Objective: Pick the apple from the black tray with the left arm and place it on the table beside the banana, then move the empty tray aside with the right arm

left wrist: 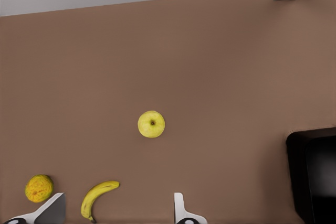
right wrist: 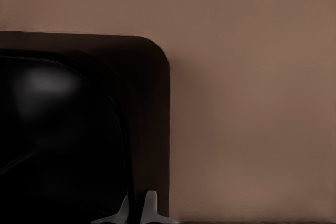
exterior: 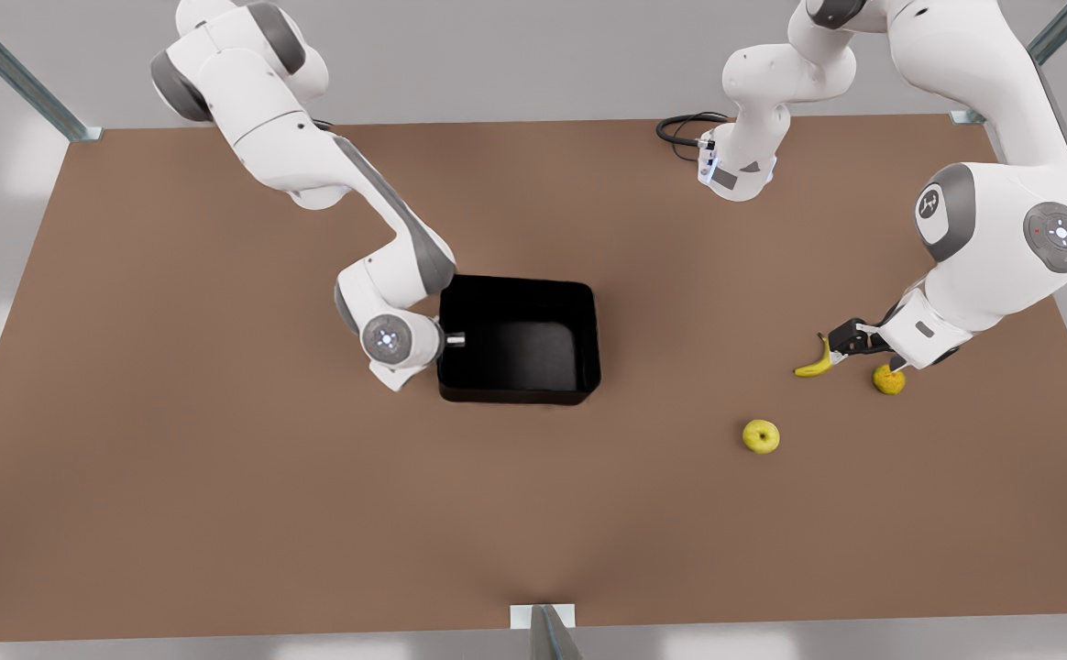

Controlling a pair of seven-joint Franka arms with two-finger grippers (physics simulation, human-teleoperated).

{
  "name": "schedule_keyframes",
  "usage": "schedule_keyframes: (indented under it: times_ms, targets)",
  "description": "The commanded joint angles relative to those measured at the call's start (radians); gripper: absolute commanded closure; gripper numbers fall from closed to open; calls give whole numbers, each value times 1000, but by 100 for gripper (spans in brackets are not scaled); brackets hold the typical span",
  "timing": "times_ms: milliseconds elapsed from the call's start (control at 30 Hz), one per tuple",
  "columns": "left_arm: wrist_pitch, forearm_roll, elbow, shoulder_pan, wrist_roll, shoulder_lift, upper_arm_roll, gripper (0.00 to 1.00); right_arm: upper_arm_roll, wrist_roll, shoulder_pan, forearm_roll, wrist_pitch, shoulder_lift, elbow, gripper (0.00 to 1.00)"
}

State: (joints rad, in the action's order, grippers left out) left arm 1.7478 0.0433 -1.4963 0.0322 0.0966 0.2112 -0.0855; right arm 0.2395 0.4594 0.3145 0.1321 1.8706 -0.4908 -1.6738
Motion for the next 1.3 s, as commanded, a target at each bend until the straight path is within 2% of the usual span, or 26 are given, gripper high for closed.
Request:
schedule_keyframes:
  times_ms: [0,100,233,400,600,767,833,967,1267]
  targets:
    - [-1,0,1,0,8,-1,0,0,-2,-28,-8,-6,-99,15,6,81]
    - [1,-2,1,0,8,-1,0,0,-3,-30,-11,-6,-137,29,12,82]
    - [-1,-2,1,0,8,-1,1,0,-69,-122,-18,-6,-277,57,80,82]
    - [2,0,1,0,8,-1,0,0,-210,-306,-17,-11,-395,58,157,83]
    - [2,0,-1,0,8,-1,1,0,-393,-582,-17,-19,-433,66,186,83]
    - [2,0,1,2,8,-1,1,0,-549,-850,-18,-20,-416,11,200,83]
    - [2,0,1,2,8,-1,1,0,-603,-956,-26,-19,-412,-57,261,84]
    - [15,-19,1,3,14,5,1,0,-618,-1065,-60,-12,-271,-172,295,85]
    - [68,-49,13,-3,6,25,-2,0,-612,-1084,-68,-6,-133,-258,298,84]
